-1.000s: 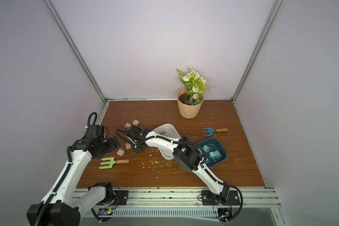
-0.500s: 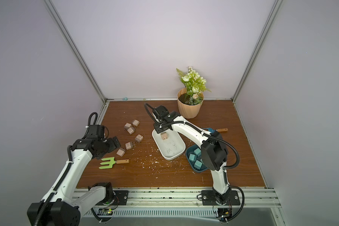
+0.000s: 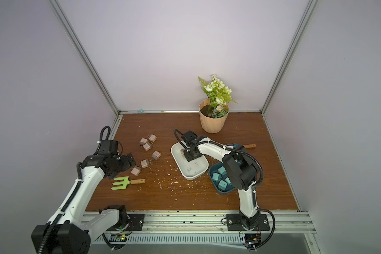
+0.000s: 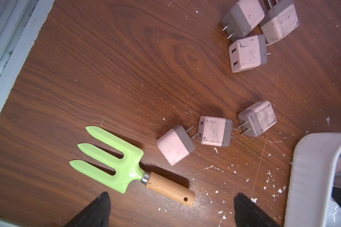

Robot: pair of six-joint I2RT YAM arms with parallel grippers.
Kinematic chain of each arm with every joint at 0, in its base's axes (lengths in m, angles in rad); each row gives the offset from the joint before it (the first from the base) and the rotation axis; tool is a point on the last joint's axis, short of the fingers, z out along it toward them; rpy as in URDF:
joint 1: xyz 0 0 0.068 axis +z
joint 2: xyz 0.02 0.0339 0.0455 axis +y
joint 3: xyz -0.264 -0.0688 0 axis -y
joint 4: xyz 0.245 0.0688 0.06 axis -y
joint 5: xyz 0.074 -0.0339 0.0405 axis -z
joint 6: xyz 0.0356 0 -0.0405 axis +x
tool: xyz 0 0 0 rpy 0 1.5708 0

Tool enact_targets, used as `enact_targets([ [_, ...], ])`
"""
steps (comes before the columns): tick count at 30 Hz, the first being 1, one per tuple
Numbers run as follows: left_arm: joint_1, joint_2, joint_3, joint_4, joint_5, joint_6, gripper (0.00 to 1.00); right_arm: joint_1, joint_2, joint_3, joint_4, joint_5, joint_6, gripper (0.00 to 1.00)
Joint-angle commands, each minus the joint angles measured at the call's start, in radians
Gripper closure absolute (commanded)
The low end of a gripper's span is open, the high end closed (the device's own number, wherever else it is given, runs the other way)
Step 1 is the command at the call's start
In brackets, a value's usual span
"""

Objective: Place the plugs by color into the storage box
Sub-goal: Place the plug in the storage box.

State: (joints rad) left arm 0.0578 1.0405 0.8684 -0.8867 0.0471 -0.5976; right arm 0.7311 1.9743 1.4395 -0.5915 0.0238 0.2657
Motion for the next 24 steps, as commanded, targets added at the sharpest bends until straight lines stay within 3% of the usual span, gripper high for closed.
enact_targets([
  [1, 0.013, 0.006, 0.011, -0.011, -0.008, -0.004, 0.02, 0.001, 0.031, 0.002, 0.018, -0.004, 0.019, 0.53],
  [8, 0.011, 0.007, 0.007, -0.009, -0.004, -0.001, 0.02, 0.004, 0.06, 0.003, 0.003, 0.008, 0.017, 0.49],
  [13, 0.013, 0.006, 0.011, -0.008, -0.003, 0.001, 0.02, 0.013, 0.022, 0.046, -0.036, 0.043, 0.022, 0.33],
  [19, 0.011, 0.021, 0.022, -0.006, -0.009, 0.006, 0.02, 0.09, -0.033, 0.224, -0.129, 0.091, 0.039, 0.17],
  [24, 0.012, 0.036, 0.027, 0.008, -0.003, 0.001, 0.02, 0.208, 0.077, 0.45, -0.198, 0.074, 0.069, 0.14],
])
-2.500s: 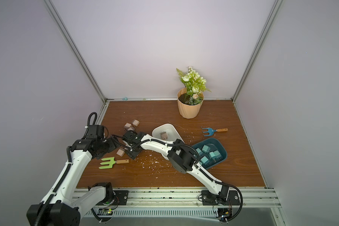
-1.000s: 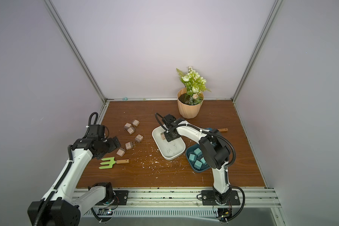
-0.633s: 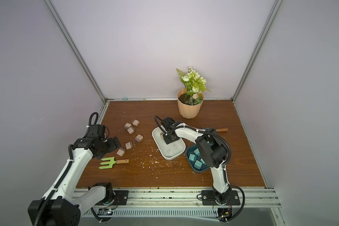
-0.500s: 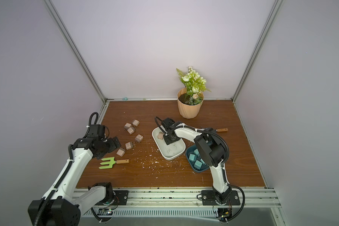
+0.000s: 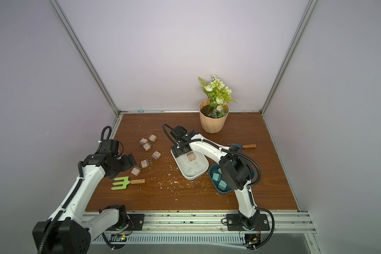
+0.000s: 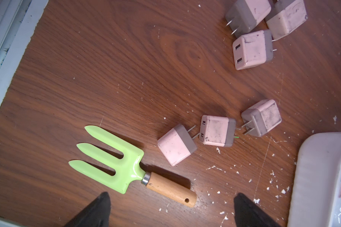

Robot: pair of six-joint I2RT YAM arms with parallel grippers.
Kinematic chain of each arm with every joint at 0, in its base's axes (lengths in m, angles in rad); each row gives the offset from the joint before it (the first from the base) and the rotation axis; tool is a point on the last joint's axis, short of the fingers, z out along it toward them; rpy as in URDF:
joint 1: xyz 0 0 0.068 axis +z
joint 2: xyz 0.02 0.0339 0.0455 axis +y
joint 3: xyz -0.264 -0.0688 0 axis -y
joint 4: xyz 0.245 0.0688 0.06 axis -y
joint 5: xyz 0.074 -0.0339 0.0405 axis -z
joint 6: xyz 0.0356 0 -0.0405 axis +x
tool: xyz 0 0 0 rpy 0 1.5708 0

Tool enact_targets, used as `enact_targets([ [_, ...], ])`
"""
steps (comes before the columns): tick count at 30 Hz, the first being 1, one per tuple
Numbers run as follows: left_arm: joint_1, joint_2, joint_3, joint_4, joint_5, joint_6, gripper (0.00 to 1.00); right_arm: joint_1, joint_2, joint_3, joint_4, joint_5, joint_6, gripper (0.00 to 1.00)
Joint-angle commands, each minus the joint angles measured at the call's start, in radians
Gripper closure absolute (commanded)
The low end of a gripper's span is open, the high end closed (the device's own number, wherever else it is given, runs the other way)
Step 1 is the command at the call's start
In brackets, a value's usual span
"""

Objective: Place the plugs by color into the storage box
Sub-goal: Place the plug in the storage box, then adjust the storage box at the center of the board.

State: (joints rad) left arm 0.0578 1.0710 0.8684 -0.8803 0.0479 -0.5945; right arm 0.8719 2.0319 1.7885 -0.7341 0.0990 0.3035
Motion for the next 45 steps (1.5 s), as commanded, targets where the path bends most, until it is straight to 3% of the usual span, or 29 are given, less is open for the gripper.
enact_targets([
  [1, 0.012, 0.007, 0.029, 0.003, -0.004, -0.004, 0.01, 0.086, 0.055, 0.151, -0.067, -0.002, 0.038, 0.14],
  [15, 0.013, -0.034, 0.005, -0.004, 0.001, -0.007, 0.02, 0.127, 0.464, 0.611, -0.093, -0.073, 0.015, 0.13],
  [31, 0.013, -0.036, -0.002, -0.005, 0.007, -0.005, 0.02, 0.1, 0.522, 0.577, -0.057, 0.006, 0.108, 0.13],
  [45, 0.012, -0.032, 0.01, -0.005, 0.01, -0.016, 0.02, 0.064, 0.299, 0.414, -0.088, 0.054, 0.06, 0.13],
])
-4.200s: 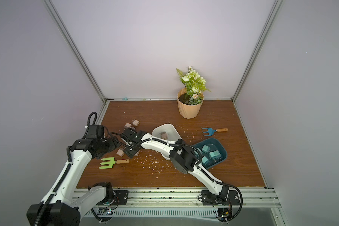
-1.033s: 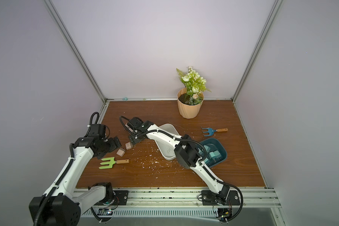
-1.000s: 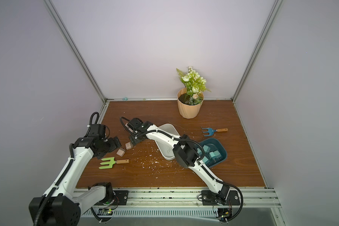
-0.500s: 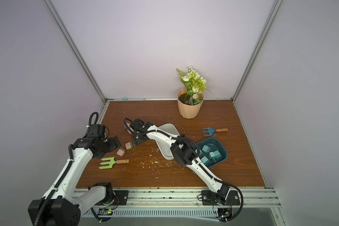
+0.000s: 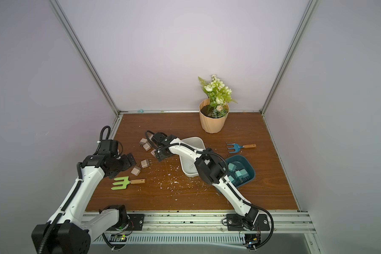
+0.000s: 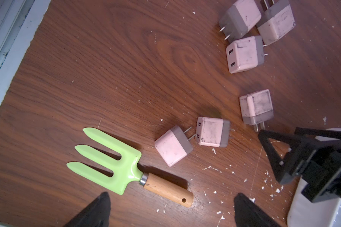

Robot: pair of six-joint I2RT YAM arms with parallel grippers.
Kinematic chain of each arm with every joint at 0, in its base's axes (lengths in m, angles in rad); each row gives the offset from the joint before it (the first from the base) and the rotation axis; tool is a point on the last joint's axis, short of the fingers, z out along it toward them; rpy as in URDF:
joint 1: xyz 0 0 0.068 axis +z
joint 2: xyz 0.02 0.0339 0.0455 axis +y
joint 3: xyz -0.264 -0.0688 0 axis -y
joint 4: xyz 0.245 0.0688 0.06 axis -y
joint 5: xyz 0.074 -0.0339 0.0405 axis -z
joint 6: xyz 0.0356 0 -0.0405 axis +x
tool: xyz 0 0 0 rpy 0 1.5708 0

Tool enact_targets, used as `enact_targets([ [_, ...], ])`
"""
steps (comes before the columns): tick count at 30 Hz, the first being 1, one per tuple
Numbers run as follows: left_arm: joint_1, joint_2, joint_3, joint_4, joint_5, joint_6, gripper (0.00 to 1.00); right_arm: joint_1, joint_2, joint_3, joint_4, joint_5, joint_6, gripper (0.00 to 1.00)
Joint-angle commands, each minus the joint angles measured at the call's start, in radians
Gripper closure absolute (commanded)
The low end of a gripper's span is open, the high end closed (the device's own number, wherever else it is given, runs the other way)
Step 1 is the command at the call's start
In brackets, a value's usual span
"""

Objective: Place the plugs by color into the storage box
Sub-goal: Adjust the storage box at the center of the board.

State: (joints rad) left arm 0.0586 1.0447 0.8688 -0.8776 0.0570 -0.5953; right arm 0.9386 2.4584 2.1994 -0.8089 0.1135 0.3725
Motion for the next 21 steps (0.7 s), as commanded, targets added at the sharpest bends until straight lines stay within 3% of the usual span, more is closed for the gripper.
enact_targets([
  [1, 0.012, -0.006, 0.009, -0.008, 0.001, -0.018, 0.02, -0.003, -0.139, 0.002, -0.012, 0.041, -0.002, 0.13],
  [7, 0.012, -0.01, 0.002, -0.008, 0.001, -0.027, 0.02, 0.002, -0.15, 0.038, 0.075, -0.081, 0.005, 0.12],
  [14, 0.012, -0.025, 0.003, -0.015, 0.004, -0.025, 0.02, 0.028, 0.028, 0.264, 0.009, -0.173, -0.113, 0.12],
  [21, 0.012, -0.05, 0.023, -0.04, -0.009, -0.018, 0.02, 0.029, 0.069, 0.194, 0.074, -0.204, -0.175, 0.12],
])
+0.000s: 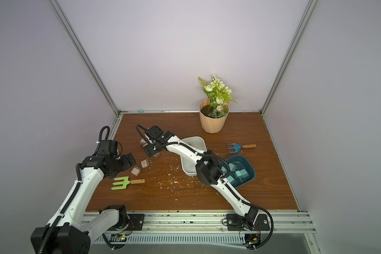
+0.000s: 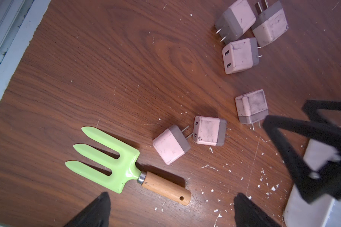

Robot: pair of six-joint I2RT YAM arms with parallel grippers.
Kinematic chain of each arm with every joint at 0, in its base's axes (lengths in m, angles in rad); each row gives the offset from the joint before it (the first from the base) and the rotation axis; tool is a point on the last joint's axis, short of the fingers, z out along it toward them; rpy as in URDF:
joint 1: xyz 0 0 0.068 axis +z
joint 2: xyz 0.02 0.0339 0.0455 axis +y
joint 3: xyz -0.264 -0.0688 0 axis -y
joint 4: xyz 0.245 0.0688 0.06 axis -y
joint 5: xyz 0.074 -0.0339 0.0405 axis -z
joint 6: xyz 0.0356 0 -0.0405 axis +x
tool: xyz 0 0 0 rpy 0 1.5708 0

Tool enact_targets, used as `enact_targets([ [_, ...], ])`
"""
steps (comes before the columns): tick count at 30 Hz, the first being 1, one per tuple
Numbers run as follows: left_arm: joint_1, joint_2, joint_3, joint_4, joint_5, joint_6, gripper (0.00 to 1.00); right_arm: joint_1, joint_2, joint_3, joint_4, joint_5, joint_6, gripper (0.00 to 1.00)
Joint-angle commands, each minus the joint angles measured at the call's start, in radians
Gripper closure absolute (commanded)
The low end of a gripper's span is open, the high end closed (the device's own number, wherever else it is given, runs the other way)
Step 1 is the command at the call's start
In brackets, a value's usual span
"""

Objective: Place the plugs by color into the storage box
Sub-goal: Adjust the storage box at the center of the board, then pick up the plug from the center of the board.

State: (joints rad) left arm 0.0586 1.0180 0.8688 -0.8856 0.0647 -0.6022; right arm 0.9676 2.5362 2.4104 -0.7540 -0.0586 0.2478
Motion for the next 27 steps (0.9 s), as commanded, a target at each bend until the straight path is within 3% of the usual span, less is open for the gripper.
enact_targets([
  [1, 0.012, -0.025, 0.024, -0.034, -0.017, -0.01, 0.02, 0.0, -0.003, -0.027, 0.027, -0.033, -0.059, 0.12],
  [16, 0.012, -0.002, 0.022, -0.045, -0.011, 0.015, 0.02, 0.005, 0.08, -0.033, 0.103, 0.04, -0.078, 0.17],
  [27, 0.012, 0.004, 0.026, -0.042, -0.018, 0.013, 0.02, 0.002, 0.078, 0.007, 0.112, -0.006, -0.036, 0.49],
])
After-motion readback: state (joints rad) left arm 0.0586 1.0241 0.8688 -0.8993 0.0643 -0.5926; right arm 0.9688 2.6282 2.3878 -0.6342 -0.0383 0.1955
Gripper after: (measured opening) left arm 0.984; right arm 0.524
